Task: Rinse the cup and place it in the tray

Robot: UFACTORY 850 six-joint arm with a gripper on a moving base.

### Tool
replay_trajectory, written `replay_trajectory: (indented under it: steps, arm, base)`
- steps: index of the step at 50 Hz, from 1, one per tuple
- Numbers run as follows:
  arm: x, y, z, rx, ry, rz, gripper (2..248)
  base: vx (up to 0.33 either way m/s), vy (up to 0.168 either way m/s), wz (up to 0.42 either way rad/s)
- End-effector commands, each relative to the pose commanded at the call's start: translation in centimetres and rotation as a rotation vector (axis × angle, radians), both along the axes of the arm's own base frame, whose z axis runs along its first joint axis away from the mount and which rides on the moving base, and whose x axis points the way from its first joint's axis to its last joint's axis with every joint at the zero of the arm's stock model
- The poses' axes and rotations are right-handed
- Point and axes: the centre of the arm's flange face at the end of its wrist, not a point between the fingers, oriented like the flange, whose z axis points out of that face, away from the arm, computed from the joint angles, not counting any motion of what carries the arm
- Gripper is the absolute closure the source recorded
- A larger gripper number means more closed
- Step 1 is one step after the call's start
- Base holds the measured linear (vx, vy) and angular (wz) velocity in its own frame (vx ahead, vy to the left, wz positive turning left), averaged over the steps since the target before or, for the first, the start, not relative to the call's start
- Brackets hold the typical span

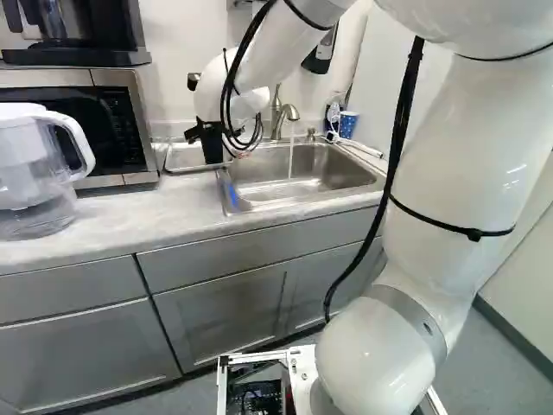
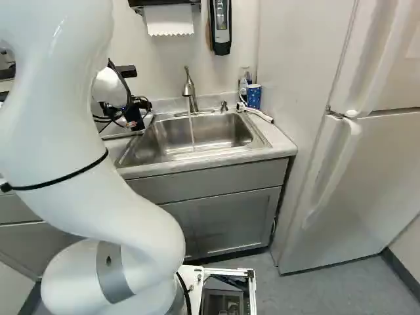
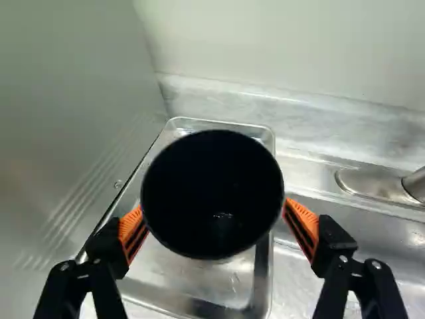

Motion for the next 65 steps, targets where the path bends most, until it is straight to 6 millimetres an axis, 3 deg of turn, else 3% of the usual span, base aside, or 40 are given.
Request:
replay_trajectory:
  steps: [65]
  arm:
    - [-1.4,-0.7,7.3,0.064,-0.123,0.000,3]
  base:
    - [0.000,0.000,0.000]
